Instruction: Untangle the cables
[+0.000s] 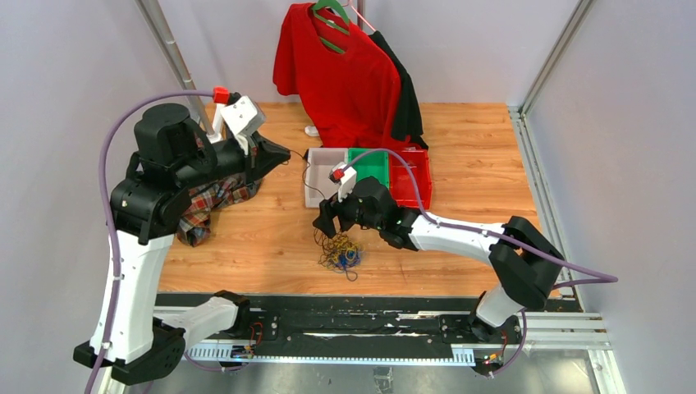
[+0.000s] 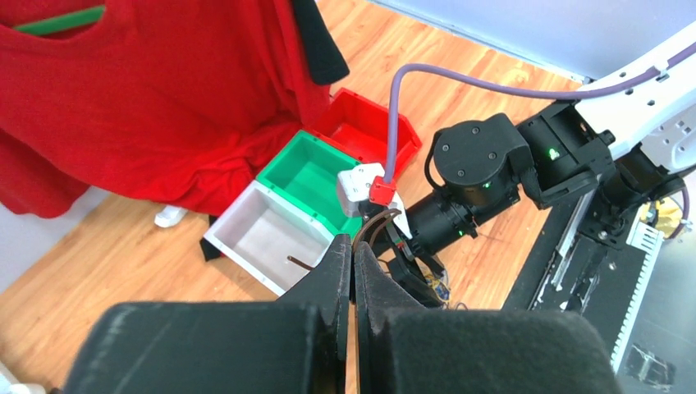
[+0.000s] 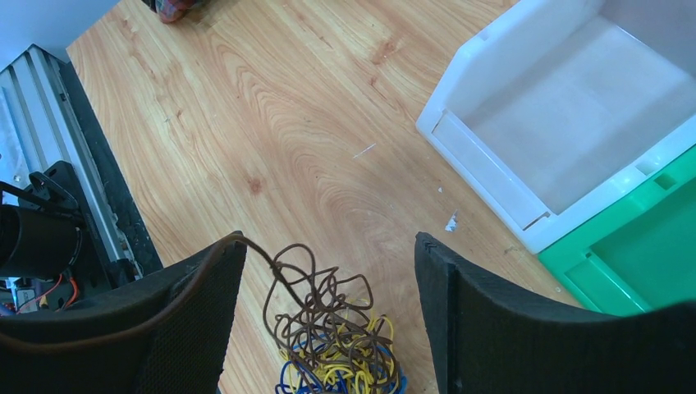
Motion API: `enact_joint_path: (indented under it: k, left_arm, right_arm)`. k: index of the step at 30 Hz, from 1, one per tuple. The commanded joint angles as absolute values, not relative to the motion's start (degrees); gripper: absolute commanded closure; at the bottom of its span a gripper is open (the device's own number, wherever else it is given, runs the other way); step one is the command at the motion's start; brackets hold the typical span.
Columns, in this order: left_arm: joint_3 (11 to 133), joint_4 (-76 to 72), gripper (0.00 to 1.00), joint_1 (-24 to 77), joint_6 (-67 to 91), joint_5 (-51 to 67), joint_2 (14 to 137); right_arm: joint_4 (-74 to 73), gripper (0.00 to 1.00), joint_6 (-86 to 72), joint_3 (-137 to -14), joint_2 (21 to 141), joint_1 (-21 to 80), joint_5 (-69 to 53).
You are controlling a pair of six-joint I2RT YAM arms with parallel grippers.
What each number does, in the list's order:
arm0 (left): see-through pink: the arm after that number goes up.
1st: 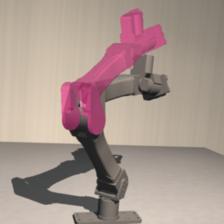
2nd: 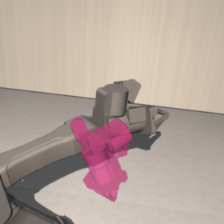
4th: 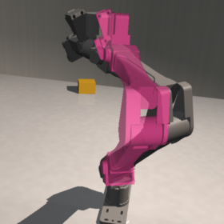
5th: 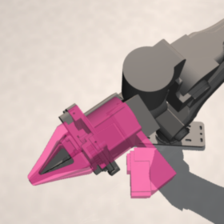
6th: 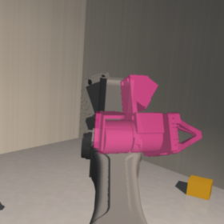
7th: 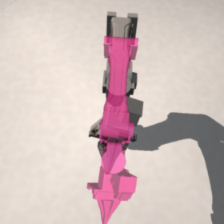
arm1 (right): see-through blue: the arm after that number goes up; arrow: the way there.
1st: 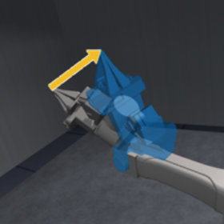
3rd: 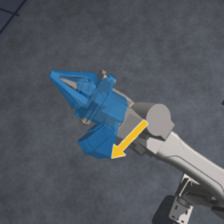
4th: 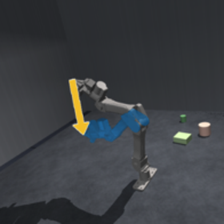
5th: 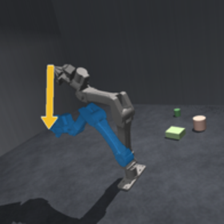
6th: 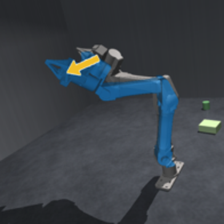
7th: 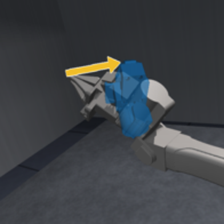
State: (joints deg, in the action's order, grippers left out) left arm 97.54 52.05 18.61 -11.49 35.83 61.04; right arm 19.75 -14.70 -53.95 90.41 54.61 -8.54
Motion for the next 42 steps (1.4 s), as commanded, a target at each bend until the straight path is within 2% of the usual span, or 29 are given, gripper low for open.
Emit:
enact_joint_path:
  k: [1, 11, 20, 24, 35, 42]
  left_arm:
    - [101.8, 52.4, 1.00, 19.1, -12.3, 34.6, 61.2]
    - [113.0, 53.4, 0.99, 19.0, -13.4, 31.4, 63.1]
    - [129.3, 52.4, 0.99, 19.1, -17.5, 14.3, 66.5]
    - [130.3, 45.9, 1.00, 19.1, -19.8, 6.6, 66.0]
    - [128.9, 32.5, 1.00, 19.1, -18.5, -3.1, 63.6]
    - [132.9, 32.0, 1.00, 19.1, -17.3, 0.0, 65.8]
  right_arm:
    - [21.8, 0.26, -14.7, -56.2, 91.6, 55.4, -8.4]
    - [24.0, 0.29, -16.1, -58.5, 96.6, 55.4, -10.3]
    - [26.3, 0.28, -16.2, -50.9, 93.9, 54.9, -7.2]
    - [24.9, 0.28, -15.3, -48.9, 92.0, 54.8, -6.3]
    - [23.9, 0.29, -15.6, -44.4, 87.6, 54.8, -5.6]
    - [21.2, 0.26, -12.1, -48.8, 86.2, 56.9, -5.8]
